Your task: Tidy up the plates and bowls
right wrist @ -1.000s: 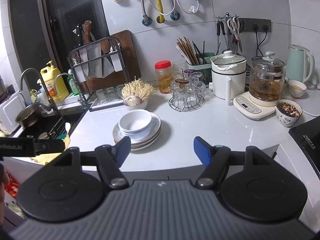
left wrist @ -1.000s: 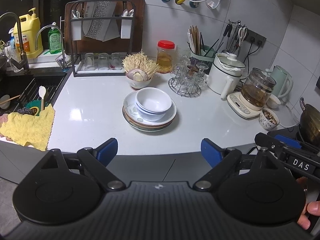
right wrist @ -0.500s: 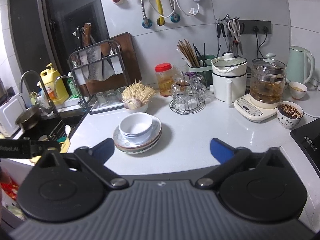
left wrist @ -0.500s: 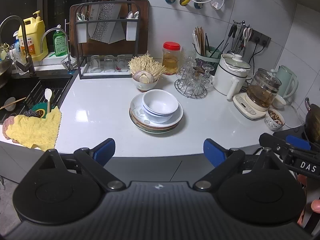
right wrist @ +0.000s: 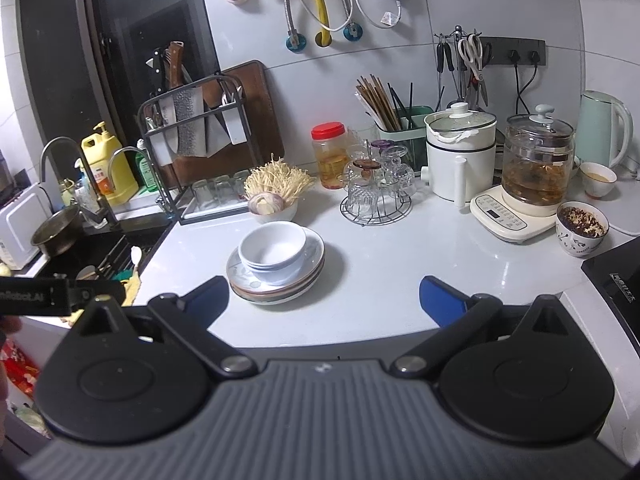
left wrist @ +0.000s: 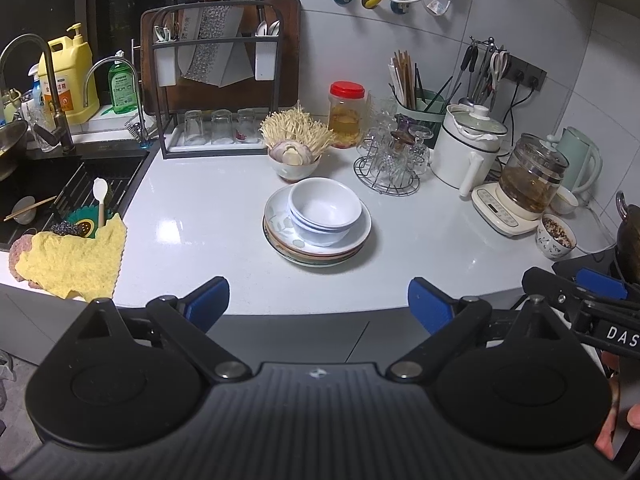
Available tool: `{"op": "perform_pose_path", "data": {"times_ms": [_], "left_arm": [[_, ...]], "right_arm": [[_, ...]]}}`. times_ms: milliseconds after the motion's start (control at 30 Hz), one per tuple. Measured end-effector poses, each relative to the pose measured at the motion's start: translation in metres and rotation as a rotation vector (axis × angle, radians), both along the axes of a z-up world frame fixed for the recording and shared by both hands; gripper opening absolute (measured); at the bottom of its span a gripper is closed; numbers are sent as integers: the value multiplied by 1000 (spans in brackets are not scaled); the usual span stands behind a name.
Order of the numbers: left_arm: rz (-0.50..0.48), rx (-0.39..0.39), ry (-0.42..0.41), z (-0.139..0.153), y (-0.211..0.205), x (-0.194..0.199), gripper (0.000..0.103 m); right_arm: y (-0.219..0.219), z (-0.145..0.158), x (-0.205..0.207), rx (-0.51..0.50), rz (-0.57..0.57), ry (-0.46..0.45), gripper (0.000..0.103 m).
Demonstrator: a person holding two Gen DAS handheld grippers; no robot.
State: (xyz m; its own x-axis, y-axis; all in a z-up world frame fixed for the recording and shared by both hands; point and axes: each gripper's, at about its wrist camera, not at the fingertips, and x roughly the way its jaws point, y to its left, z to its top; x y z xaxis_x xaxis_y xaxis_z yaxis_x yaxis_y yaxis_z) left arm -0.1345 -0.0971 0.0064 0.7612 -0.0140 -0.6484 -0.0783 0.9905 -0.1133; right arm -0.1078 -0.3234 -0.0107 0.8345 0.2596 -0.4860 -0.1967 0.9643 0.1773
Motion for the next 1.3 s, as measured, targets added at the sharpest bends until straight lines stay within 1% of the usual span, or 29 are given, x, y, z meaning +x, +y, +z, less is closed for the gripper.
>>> {"op": "perform_pose_path", "data": {"times_ms": [133, 267, 1300], "left_arm": [[2, 1, -4, 0, 1, 0, 98], [4, 19, -15, 1, -2, -1, 99], [1, -2, -13, 2, -2, 0, 99]], "right_arm": [[0, 0, 0, 3, 0, 4, 103], [0, 0, 1, 0, 0, 3, 103], [-5, 2, 2, -2, 9, 9, 103]]}}
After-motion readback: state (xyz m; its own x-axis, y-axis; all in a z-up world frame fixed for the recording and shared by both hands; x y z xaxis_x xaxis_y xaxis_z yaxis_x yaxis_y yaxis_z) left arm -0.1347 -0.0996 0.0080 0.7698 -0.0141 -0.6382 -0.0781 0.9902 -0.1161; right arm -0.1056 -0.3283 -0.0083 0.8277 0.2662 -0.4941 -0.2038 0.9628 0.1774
